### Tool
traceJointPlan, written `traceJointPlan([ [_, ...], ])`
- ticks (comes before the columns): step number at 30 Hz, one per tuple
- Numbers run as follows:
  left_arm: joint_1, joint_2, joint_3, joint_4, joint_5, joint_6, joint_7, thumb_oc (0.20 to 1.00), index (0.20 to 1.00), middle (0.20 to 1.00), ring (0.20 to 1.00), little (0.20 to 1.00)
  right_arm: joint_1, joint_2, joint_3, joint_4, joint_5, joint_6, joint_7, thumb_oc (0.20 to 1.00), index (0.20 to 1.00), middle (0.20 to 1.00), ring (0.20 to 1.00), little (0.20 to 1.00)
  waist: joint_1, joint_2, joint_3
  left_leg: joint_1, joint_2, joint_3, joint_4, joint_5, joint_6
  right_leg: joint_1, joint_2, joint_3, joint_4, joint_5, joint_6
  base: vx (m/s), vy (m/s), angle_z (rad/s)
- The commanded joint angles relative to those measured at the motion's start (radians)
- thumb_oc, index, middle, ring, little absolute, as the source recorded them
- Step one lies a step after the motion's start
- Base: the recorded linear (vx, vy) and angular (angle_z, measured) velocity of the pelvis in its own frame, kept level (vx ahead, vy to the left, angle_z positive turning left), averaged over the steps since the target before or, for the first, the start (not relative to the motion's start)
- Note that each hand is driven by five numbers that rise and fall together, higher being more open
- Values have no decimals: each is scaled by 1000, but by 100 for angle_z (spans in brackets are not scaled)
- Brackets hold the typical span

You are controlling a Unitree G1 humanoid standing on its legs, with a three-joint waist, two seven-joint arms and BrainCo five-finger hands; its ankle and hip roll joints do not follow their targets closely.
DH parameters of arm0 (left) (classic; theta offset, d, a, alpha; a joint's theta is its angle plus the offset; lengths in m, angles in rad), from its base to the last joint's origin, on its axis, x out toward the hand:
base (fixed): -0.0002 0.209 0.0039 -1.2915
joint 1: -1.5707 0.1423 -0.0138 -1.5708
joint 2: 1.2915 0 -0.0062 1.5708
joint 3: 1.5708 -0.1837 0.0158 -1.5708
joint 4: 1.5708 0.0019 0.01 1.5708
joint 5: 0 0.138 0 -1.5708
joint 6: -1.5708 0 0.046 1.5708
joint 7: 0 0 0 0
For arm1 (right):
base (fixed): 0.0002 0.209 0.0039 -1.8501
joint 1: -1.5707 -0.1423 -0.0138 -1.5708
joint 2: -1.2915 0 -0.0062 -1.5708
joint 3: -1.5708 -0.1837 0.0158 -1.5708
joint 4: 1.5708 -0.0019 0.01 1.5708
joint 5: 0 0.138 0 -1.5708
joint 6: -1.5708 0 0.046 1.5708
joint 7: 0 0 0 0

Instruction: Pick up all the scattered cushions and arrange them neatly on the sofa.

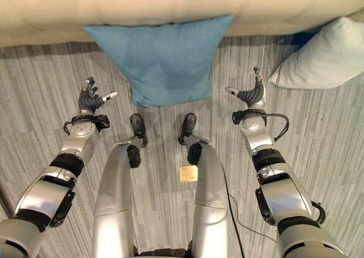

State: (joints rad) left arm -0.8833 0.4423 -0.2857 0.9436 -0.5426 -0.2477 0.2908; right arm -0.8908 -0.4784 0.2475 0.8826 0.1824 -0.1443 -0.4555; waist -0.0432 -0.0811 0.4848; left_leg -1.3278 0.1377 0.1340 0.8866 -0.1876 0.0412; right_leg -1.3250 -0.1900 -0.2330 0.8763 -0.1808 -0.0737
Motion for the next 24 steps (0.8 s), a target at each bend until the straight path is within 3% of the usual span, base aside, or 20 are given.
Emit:
traceJointPlan([
  [1,147,-9,3,-16,-41,-43,35,1000,1000,1000,1000,1000,142,-16,15,-23,62,-64,-36,1000,1000,1000,1000,1000,-1,32,-202,-15,-27,-75,-33,-30,-51,40,-45,24,-108,8,156,44,-27,1],
  [12,-11,57,-52,-15,-50,-35,42,1000,1000,1000,1000,1000,-2,-67,64,-58,144,-94,-4,1000,1000,1000,1000,1000,-13,24,-193,-238,-31,-108,116,-69,-42,-199,-58,55,44,-32,146,71,-23,2],
  [19,-182,81,-127,-58,-67,-54,45,1000,1000,1000,1000,1000,-154,-95,144,-84,190,-119,21,1000,1000,1000,1000,1000,-14,7,-124,-242,-30,-98,104,-65,-46,-240,-62,88,55,-22,153,23,-25,-2],
  [24,-322,32,-198,-54,-70,-62,57,1000,1000,1000,1000,1000,-323,-46,260,-45,179,-105,26,1000,1000,1000,1000,1000,-4,9,-77,-242,-28,-102,99,-49,-52,-245,-53,100,54,-8,156,4,-29,1],
])
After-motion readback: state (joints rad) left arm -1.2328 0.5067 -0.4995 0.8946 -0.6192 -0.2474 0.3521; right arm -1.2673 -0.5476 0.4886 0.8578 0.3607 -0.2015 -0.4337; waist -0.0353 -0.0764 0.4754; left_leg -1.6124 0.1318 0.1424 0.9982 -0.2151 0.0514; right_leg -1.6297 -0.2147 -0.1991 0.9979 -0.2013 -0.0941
